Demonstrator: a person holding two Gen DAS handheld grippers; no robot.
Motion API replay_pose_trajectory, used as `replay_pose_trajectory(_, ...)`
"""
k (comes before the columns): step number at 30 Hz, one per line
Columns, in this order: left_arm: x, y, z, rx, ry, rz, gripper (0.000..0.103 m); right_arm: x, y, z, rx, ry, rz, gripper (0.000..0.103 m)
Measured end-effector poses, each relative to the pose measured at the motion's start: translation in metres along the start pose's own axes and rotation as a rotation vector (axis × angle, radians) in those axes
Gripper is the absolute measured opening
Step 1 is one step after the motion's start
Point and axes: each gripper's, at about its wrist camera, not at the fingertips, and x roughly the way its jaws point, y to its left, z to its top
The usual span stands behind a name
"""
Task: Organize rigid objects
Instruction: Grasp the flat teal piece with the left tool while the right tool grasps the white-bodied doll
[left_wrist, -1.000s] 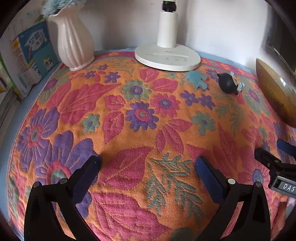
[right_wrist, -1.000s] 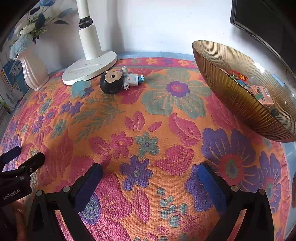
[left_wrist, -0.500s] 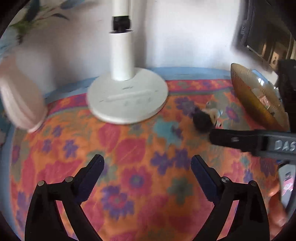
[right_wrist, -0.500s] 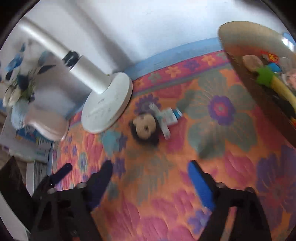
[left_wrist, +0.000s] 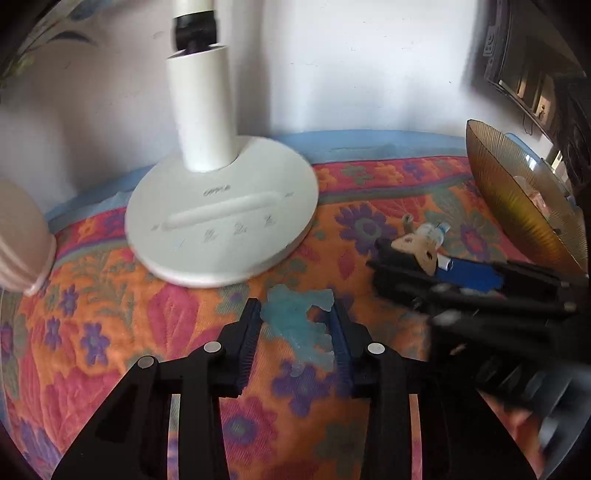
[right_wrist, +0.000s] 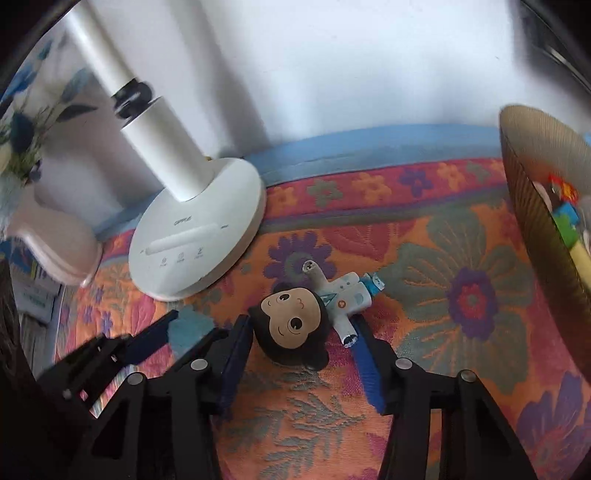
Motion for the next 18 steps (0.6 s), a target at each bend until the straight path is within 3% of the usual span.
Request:
replay_pose_trajectory(5,-0.038,0.016,-0.035,-0.086,-0.018,-0.026,0.034,-0.030,-0.012,-0.019,-0.069,0.026,0.143,0.048)
replay_pose_trajectory(8,-0.067,0.012,-0.065,-0.094,-0.034,-0.022,0.034,-0.060,-0.006,-0.046,-0.265,0.023,0.145,0.048)
replay_pose_trajectory(12,-0.085,0.007,-0.091,-0.118,-0.037,-0.033,0.034,-0.075,0.001,-0.081,-0.478,0.121,0.233,0.048)
replay_pose_trajectory(15,-0.081,0.001,-0.102,-0.137,-0.042,-0.036,0.034,-0.076,-0.003,-0.097,-0.583,0.163,0.155,0.048)
replay_pose_trajectory(18,-0.076,0.000,-0.111,-0.146,-0.044,-0.022,0.034,-0.086,-0.025,-0.098,-0.504,0.148,0.117,0.057)
